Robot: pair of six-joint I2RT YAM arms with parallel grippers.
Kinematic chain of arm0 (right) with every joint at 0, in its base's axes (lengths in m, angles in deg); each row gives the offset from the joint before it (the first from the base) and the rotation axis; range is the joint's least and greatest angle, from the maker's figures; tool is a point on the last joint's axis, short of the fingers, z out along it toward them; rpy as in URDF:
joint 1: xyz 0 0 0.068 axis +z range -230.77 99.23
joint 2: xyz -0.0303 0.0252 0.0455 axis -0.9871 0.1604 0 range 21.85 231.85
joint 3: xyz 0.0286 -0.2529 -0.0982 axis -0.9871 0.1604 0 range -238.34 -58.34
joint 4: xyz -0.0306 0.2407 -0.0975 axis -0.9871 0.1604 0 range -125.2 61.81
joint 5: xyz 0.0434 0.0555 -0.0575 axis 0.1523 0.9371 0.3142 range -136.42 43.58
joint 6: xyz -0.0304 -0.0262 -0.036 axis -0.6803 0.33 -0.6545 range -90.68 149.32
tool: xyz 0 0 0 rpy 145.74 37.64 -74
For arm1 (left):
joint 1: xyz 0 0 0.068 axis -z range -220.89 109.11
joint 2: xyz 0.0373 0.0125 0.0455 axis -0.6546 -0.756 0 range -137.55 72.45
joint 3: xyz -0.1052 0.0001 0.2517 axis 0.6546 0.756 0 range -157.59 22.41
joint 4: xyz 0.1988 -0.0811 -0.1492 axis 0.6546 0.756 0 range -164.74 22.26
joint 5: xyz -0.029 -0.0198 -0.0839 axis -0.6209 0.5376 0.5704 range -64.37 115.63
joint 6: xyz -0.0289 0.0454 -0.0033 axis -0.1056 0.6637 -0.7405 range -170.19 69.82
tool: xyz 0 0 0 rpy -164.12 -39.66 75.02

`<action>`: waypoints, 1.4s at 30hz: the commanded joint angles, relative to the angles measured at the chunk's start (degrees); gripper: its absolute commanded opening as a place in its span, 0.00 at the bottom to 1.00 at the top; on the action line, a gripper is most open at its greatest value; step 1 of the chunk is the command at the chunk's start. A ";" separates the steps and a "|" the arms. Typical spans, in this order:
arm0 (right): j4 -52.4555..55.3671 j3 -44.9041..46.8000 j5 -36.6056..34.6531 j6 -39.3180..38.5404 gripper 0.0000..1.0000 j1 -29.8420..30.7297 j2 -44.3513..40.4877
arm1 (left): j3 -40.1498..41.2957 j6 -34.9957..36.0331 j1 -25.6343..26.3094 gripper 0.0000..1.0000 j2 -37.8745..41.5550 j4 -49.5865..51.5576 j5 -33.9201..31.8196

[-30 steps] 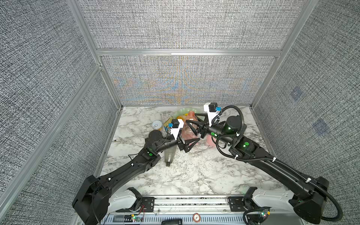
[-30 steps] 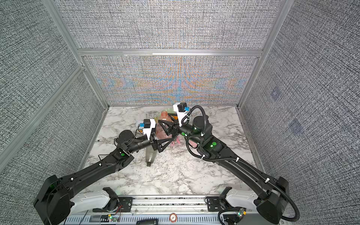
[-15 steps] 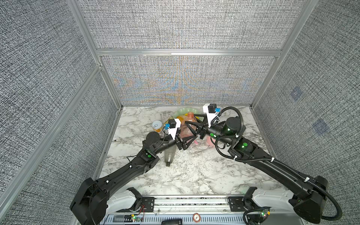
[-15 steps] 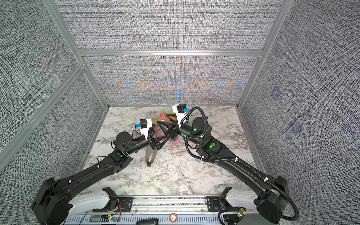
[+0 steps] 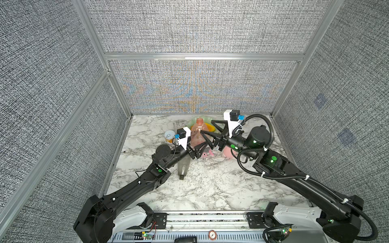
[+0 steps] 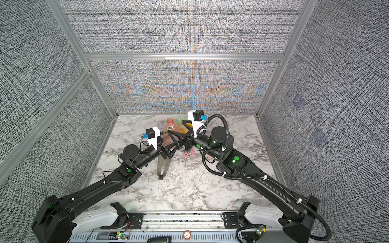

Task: Attach spray nozzles to spray bottles
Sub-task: Pick up the spray bottle from the center of the board, then pick up the spray nozzle from the center of the board.

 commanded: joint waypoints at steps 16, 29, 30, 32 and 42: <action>35.83 -3.83 -12.85 18.83 0.36 1.42 22.42 | 1.44 14.67 -0.01 0.78 12.29 -1.36 -12.48; 34.64 -5.20 -4.00 21.09 0.56 -1.94 40.53 | 1.44 12.97 0.03 0.78 11.90 -1.55 -11.39; 33.66 -4.69 -2.69 20.94 0.54 -2.30 41.04 | 1.38 12.91 0.05 0.78 11.74 -1.54 -11.20; 31.64 -3.72 -1.22 20.37 0.46 -2.80 41.89 | 1.17 12.83 0.03 0.78 11.39 -1.20 -10.69; 29.60 -2.69 1.64 19.19 0.23 -4.20 44.23 | 1.35 12.57 0.12 0.78 10.63 -1.36 -10.91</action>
